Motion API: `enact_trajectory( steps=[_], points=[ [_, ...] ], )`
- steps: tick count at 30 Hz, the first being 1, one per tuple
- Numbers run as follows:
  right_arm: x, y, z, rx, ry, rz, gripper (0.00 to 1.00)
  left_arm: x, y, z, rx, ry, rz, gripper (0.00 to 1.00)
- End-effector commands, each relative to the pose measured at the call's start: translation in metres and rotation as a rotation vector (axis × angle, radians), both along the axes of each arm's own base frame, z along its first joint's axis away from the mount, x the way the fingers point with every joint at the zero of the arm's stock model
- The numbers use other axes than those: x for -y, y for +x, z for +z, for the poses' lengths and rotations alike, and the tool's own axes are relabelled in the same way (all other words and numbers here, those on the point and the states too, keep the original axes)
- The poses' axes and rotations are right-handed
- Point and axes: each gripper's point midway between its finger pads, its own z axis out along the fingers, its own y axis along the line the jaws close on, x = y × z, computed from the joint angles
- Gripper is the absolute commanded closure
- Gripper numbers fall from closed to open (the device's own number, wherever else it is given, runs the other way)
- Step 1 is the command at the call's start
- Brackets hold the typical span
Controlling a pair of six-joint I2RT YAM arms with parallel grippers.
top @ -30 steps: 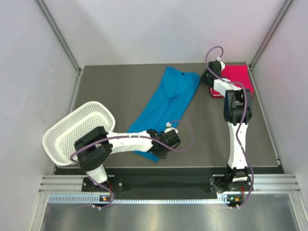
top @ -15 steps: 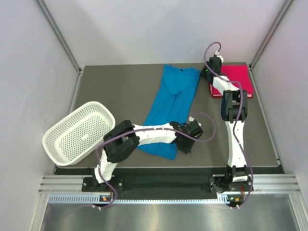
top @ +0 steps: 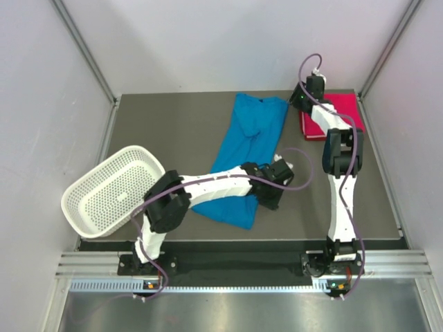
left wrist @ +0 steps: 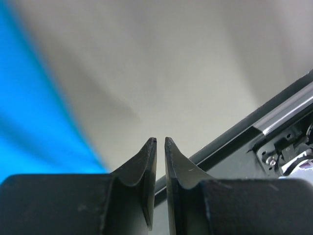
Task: Fold and stack the t-shirts
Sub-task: Fold the tshirt
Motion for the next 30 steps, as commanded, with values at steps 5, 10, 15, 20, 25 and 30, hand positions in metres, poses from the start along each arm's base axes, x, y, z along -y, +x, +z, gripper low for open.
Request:
enact_trajectory(
  steps=[5, 10, 15, 20, 25, 30],
  points=[
    [0.018, -0.075, 0.118, 0.039, 0.005, -0.100, 0.50, -0.130, 0.081, 0.100, 0.173, -0.052, 0.221, 0.82],
    [-0.003, -0.150, 0.115, -0.099, 0.014, -0.080, 0.48, -0.223, 0.113, 0.107, 0.193, -0.051, 0.382, 0.80],
    [-0.056, -0.273, 0.081, -0.264, 0.032, -0.016, 0.46, -0.251, 0.115, 0.106, 0.154, -0.102, 0.400, 0.79],
    [-0.112, -0.378, 0.045, -0.384, 0.112, 0.092, 0.45, -0.255, 0.107, 0.092, 0.122, -0.103, 0.376, 0.77],
    [-0.152, -0.444, 0.029, -0.392, 0.211, 0.148, 0.46, -0.252, 0.101, 0.081, 0.079, -0.125, 0.365, 0.75],
    [-0.187, -0.474, 0.012, -0.442, 0.295, 0.196, 0.46, -0.251, 0.101, 0.073, 0.059, -0.116, 0.351, 0.72]
  ],
)
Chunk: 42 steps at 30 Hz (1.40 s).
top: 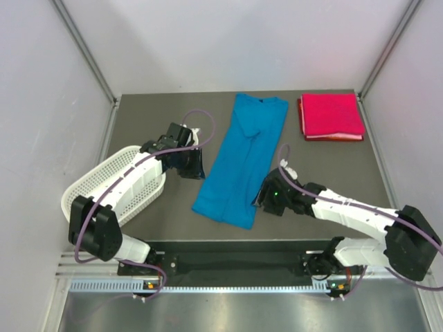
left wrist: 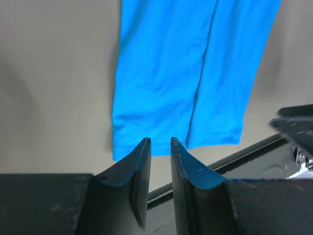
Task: Fold and stack the t-shirts
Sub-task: Fold the tshirt
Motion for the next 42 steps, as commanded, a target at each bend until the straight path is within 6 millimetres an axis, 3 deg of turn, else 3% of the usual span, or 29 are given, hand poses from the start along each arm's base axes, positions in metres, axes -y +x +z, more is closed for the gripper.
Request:
enact_trajectory(
  steps=[1, 4, 15, 20, 24, 33, 34, 35, 36, 40, 42],
  points=[
    [-0.035, -0.007, 0.005, 0.008, 0.115, -0.029, 0.46, 0.004, 0.003, 0.003, 0.023, -0.026, -0.036, 0.72],
    [-0.051, -0.022, 0.001, -0.005, 0.089, 0.002, 0.47, 0.002, 0.001, 0.000, 0.016, -0.015, -0.040, 0.72],
    [-0.055, -0.053, -0.030, -0.063, 0.002, -0.037, 0.53, 0.000, -0.003, -0.003, 0.019, -0.014, -0.042, 0.72],
    [-0.056, -0.053, -0.033, -0.059, -0.016, -0.050, 0.54, -0.002, -0.003, -0.004, 0.025, -0.008, -0.038, 0.72],
    [-0.040, -0.056, -0.038, -0.053, -0.092, -0.067, 0.55, -0.004, -0.005, -0.006, 0.025, 0.001, -0.034, 0.72],
    [-0.038, -0.058, -0.045, -0.046, -0.050, -0.088, 0.59, -0.003, -0.006, -0.009, 0.018, -0.009, -0.035, 0.72],
    [-0.037, -0.059, -0.047, -0.054, -0.054, -0.090, 0.60, -0.003, -0.006, -0.009, 0.018, -0.005, -0.032, 0.73],
    [-0.038, -0.061, -0.049, -0.062, -0.053, -0.084, 0.70, -0.004, -0.007, -0.010, 0.018, -0.004, -0.033, 0.73],
    [-0.038, -0.061, -0.049, -0.062, -0.053, -0.084, 0.70, -0.004, -0.007, -0.009, 0.019, -0.004, -0.033, 0.73],
    [-0.035, -0.060, -0.047, -0.054, -0.056, -0.081, 0.86, -0.001, -0.008, -0.007, 0.015, -0.018, -0.042, 0.72],
    [-0.034, -0.060, -0.045, -0.044, -0.060, -0.066, 0.97, 0.002, -0.011, -0.007, 0.010, -0.035, -0.056, 0.70]
  ],
)
